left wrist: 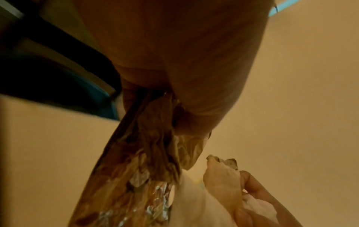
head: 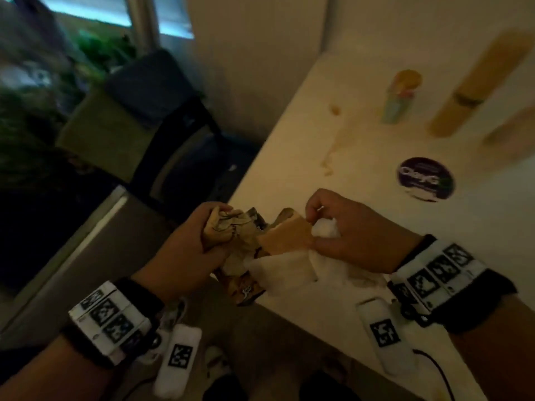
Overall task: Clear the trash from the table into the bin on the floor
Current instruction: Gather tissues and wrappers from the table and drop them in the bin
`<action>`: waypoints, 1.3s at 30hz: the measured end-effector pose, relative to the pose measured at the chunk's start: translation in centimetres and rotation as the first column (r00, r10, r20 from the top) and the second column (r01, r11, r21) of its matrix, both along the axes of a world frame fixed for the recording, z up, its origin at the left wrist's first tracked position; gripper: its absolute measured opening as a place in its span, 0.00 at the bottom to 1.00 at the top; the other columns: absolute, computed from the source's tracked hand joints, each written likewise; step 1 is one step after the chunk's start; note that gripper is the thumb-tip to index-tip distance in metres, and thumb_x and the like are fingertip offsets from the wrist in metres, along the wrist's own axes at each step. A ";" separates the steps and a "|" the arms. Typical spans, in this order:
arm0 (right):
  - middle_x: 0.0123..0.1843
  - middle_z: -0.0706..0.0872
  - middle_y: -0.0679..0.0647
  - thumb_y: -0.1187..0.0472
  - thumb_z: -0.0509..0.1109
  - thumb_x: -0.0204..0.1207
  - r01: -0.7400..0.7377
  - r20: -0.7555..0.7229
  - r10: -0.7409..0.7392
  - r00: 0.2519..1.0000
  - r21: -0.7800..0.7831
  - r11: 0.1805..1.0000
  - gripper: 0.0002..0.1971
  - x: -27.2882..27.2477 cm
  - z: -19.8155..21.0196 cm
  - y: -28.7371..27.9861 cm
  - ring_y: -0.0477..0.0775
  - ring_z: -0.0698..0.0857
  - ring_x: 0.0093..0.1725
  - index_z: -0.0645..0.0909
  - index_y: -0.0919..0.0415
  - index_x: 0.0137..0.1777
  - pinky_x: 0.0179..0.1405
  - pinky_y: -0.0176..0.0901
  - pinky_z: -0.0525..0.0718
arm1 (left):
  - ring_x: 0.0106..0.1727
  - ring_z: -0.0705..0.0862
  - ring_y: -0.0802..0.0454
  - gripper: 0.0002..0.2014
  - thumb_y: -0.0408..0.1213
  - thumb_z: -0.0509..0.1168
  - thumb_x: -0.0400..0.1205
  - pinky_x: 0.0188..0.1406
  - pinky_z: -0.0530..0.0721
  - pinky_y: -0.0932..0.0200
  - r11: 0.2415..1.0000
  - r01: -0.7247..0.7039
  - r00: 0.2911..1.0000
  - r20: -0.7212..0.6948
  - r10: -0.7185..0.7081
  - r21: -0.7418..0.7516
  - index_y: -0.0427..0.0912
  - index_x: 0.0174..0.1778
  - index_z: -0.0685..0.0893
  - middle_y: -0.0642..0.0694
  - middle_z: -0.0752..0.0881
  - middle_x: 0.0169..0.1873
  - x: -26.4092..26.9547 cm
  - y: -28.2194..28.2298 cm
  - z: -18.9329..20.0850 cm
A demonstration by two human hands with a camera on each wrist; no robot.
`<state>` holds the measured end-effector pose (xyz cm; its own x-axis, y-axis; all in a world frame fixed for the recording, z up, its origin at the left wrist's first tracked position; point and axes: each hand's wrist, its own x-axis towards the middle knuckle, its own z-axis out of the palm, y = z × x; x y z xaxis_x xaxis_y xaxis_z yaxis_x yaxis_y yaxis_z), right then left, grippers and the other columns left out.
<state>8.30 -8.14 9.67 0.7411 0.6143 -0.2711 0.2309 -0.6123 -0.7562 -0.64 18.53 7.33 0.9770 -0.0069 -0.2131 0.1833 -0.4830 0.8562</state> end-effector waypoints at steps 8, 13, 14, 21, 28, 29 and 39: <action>0.41 0.83 0.49 0.61 0.70 0.74 -0.322 -0.021 0.322 0.947 -0.091 0.942 0.09 -6.3 -6.6 28.2 0.50 0.83 0.40 0.73 0.48 0.43 0.41 0.50 0.83 | 0.50 0.81 0.71 0.27 0.29 0.75 0.74 0.46 0.79 0.70 0.868 -0.467 0.859 -0.146 0.491 0.169 0.68 0.53 0.76 0.65 0.82 0.51 -15.5 23.3 -8.9; 0.39 0.81 0.47 0.61 0.71 0.74 -0.476 -0.029 0.478 0.878 -0.157 0.865 0.10 -11.1 -14.7 40.1 0.47 0.80 0.39 0.72 0.47 0.41 0.38 0.43 0.80 | 0.54 0.84 0.50 0.24 0.48 0.75 0.69 0.56 0.85 0.48 0.762 -0.582 0.710 -0.280 0.647 0.284 0.72 0.57 0.76 0.49 0.82 0.55 -22.9 30.0 -17.9; 0.38 0.80 0.47 0.62 0.71 0.74 -0.491 -0.056 0.489 0.871 -0.151 0.858 0.10 -11.8 -16.6 41.9 0.46 0.80 0.38 0.72 0.48 0.41 0.37 0.42 0.80 | 0.54 0.82 0.44 0.24 0.53 0.72 0.68 0.57 0.84 0.45 0.731 -0.589 0.672 -0.294 0.680 0.345 0.71 0.59 0.75 0.46 0.80 0.55 -23.9 30.7 -19.9; 0.51 0.84 0.45 0.59 0.69 0.76 -0.628 -0.156 0.609 0.778 -0.224 0.745 0.11 -14.9 -31.4 48.6 0.50 0.84 0.51 0.79 0.45 0.56 0.52 0.45 0.83 | 0.53 0.79 0.44 0.12 0.40 0.68 0.77 0.50 0.84 0.45 0.643 -0.653 0.562 -0.314 0.765 0.400 0.57 0.55 0.80 0.47 0.80 0.49 -27.7 33.7 -33.7; 0.56 0.85 0.54 0.61 0.66 0.77 -0.731 -0.144 0.722 0.677 -0.243 0.638 0.09 -15.9 -43.8 52.9 0.54 0.84 0.53 0.83 0.55 0.55 0.47 0.41 0.80 | 0.50 0.79 0.55 0.16 0.48 0.77 0.73 0.44 0.79 0.55 0.699 -0.657 0.629 -0.307 0.714 0.281 0.61 0.51 0.77 0.59 0.78 0.48 -27.7 36.0 -45.2; 0.56 0.85 0.54 0.57 0.63 0.76 -0.741 -0.179 0.721 0.669 -0.231 0.631 0.10 -16.1 -45.3 53.1 0.56 0.84 0.54 0.83 0.52 0.54 0.50 0.45 0.81 | 0.52 0.77 0.56 0.18 0.48 0.77 0.72 0.45 0.77 0.57 0.707 -0.648 0.643 -0.296 0.707 0.282 0.58 0.54 0.79 0.58 0.78 0.49 -27.6 36.1 -46.1; 0.71 0.74 0.60 0.58 0.74 0.71 -0.735 -0.148 0.755 0.639 -0.407 0.542 0.26 -16.9 -61.7 53.4 0.65 0.75 0.69 0.75 0.53 0.69 0.66 0.61 0.79 | 0.67 0.72 0.40 0.26 0.34 0.71 0.75 0.52 0.84 0.46 0.866 -0.294 0.803 -0.388 0.453 0.404 0.46 0.70 0.76 0.44 0.77 0.64 -27.0 35.5 -56.3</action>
